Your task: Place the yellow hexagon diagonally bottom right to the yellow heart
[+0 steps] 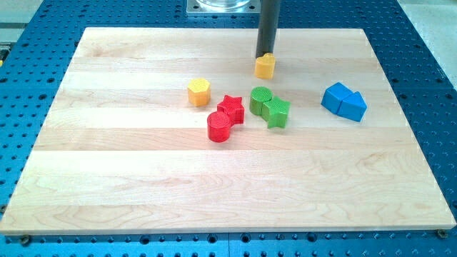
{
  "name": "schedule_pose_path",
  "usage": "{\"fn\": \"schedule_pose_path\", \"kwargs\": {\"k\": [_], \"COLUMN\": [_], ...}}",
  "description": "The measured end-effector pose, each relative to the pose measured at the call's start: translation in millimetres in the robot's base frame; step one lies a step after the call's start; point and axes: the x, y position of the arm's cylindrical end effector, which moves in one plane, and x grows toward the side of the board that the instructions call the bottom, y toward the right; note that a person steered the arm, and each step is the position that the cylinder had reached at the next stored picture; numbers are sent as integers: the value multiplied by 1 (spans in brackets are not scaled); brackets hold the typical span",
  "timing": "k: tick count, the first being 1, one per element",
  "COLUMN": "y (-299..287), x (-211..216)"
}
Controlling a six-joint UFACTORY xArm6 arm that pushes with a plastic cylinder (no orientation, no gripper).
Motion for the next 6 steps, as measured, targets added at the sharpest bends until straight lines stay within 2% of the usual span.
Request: {"fn": "schedule_pose_path", "kwargs": {"k": [1, 2, 3, 4, 5, 6], "y": [-65, -152, -205, -225, -181, -114], "x": [-11, -1, 50, 88, 105, 102]}}
